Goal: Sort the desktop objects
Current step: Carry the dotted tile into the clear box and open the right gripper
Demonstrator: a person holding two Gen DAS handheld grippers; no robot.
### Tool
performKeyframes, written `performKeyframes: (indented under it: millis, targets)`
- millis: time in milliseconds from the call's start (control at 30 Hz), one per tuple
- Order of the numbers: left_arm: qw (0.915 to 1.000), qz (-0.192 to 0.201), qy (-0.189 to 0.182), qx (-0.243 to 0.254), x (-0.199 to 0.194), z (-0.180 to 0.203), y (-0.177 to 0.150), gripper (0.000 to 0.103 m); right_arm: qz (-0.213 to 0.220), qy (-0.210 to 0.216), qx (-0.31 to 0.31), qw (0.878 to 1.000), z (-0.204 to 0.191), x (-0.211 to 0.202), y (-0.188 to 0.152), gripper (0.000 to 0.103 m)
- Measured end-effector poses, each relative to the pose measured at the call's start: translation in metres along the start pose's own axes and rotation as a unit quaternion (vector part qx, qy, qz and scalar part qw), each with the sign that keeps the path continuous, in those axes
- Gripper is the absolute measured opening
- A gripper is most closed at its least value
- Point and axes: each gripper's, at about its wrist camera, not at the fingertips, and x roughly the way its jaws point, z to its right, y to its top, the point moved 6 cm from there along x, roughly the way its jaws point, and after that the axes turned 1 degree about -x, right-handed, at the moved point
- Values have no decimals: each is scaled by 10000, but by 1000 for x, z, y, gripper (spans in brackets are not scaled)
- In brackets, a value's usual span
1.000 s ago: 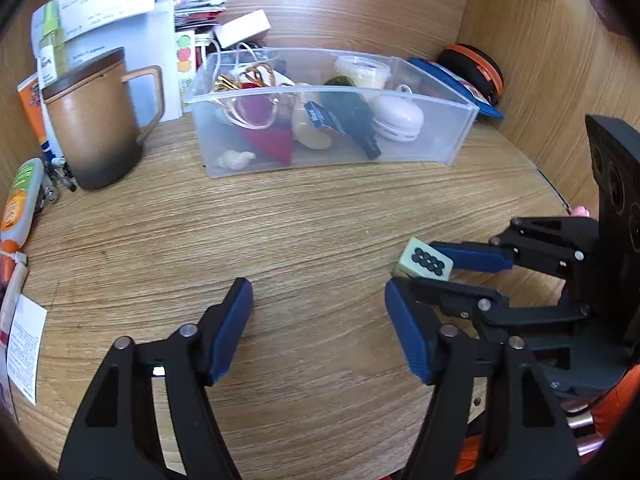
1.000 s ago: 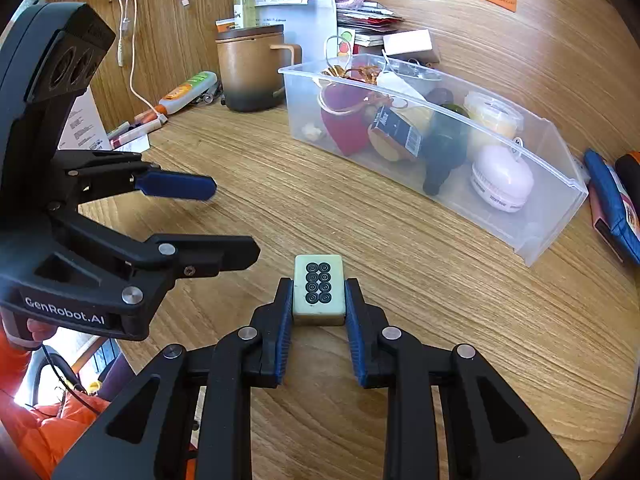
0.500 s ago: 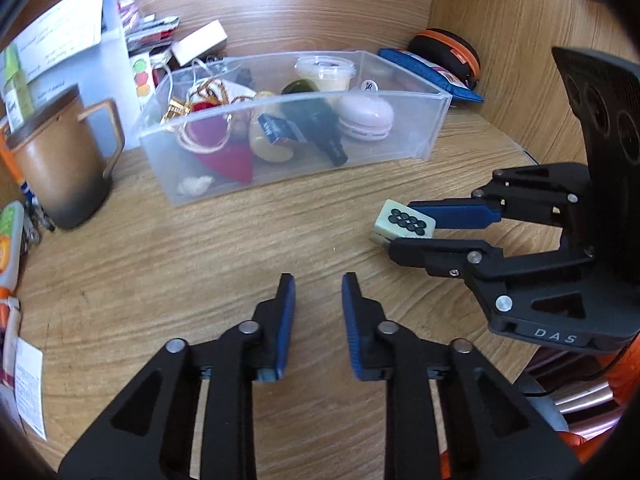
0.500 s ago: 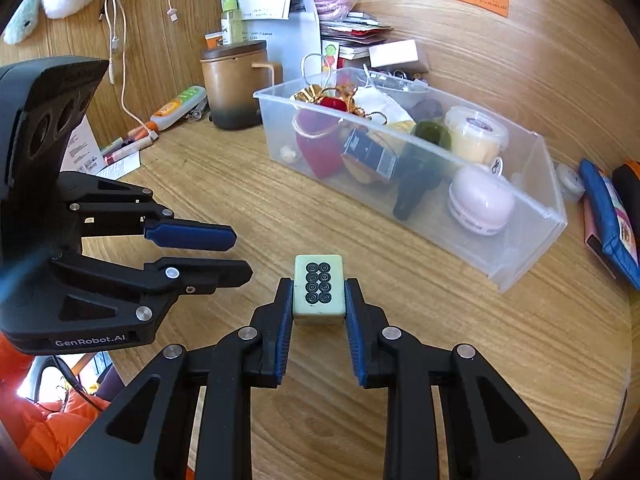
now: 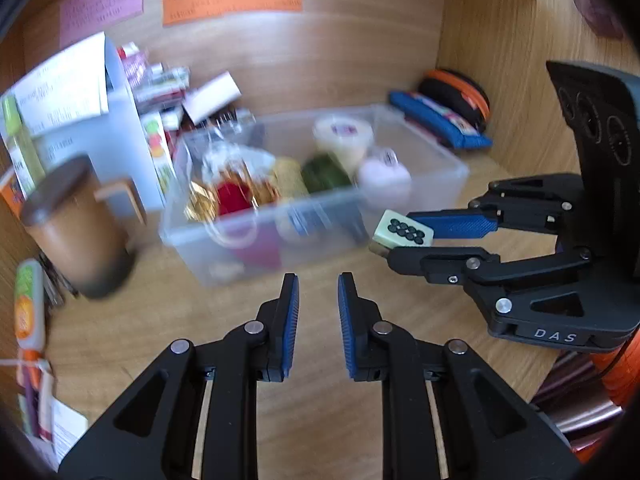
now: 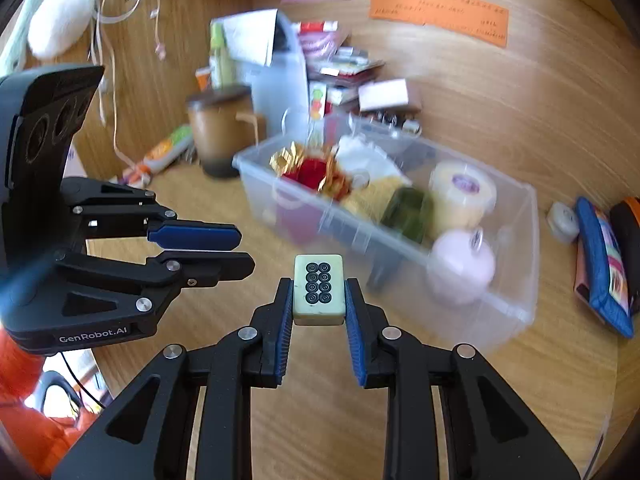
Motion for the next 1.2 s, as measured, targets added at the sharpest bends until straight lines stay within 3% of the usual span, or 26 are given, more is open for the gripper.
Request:
performKeyframes:
  millis: [200, 400, 733, 900, 1100, 1200]
  targets:
    - [9996, 246, -96, -91, -2, -15, 40, 19, 198, 56, 149, 9997, 15, 4, 34, 22]
    - [9994, 159, -216, -197, 18, -32, 66, 19, 121, -28, 250, 9996, 35, 27, 62, 22]
    - [9978, -249, -322, -516, 60, -53, 71, 19, -274, -91, -1, 9996, 37, 70, 69, 22]
    - [9954, -397, -546, -677, 68, -59, 68, 19, -340, -281, -242, 9987, 36, 78, 66, 22]
    - [9948, -398, -573, -744, 67, -61, 68, 30, -270, -473, -305, 9980, 40, 73, 65, 23]
    - [9949, -341, -574, -749, 61, -60, 70, 41, -253, -514, -253, 9980, 41, 69, 63, 24]
